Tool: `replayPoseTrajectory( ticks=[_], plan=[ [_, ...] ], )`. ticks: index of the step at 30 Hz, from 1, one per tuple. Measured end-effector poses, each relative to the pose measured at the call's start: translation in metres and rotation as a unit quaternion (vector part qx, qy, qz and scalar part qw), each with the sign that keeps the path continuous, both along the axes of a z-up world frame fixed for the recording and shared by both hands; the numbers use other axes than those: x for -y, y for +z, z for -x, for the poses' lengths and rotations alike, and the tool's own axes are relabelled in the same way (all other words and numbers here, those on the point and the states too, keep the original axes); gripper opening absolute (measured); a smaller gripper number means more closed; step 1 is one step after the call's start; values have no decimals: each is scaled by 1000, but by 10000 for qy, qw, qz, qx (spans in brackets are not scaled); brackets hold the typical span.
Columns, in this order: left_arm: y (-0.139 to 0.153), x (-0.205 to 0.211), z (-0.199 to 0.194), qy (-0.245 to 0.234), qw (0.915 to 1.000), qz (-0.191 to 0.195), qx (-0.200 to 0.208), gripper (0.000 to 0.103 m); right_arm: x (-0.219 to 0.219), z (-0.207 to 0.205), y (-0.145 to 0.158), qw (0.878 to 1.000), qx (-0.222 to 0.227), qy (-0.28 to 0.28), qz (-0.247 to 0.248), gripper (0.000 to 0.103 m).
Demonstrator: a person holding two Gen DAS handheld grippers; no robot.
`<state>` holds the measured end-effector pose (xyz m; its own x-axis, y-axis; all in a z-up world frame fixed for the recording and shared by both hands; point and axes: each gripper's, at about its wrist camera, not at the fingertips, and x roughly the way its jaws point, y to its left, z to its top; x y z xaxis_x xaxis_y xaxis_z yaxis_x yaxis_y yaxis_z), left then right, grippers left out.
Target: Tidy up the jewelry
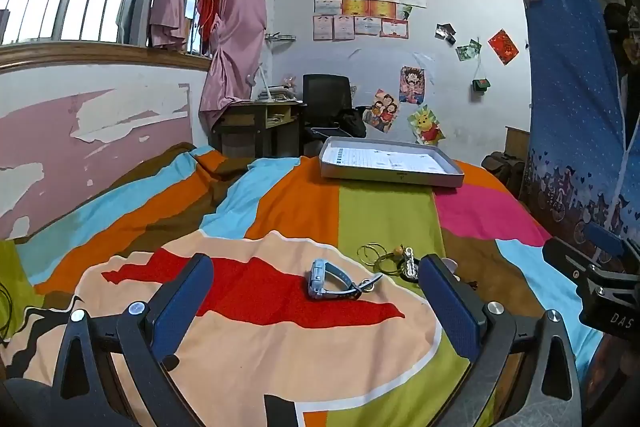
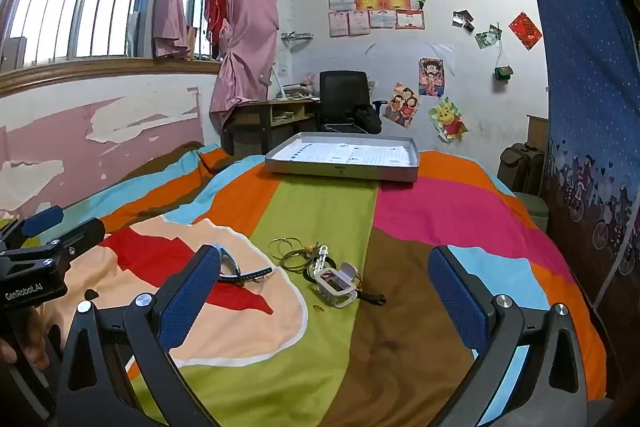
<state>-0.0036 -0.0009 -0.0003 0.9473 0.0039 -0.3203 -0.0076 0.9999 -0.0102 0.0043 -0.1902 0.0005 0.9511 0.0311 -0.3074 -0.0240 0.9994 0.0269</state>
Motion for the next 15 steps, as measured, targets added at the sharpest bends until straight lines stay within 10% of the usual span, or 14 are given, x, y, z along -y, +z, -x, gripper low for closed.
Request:
replayPoseTrajectory(
  ticks=[15],
  plan=[
    [-1,-2,-1,42,9999,153,-35,103,1,0,1,10000,-6,1,-5,102]
  ],
)
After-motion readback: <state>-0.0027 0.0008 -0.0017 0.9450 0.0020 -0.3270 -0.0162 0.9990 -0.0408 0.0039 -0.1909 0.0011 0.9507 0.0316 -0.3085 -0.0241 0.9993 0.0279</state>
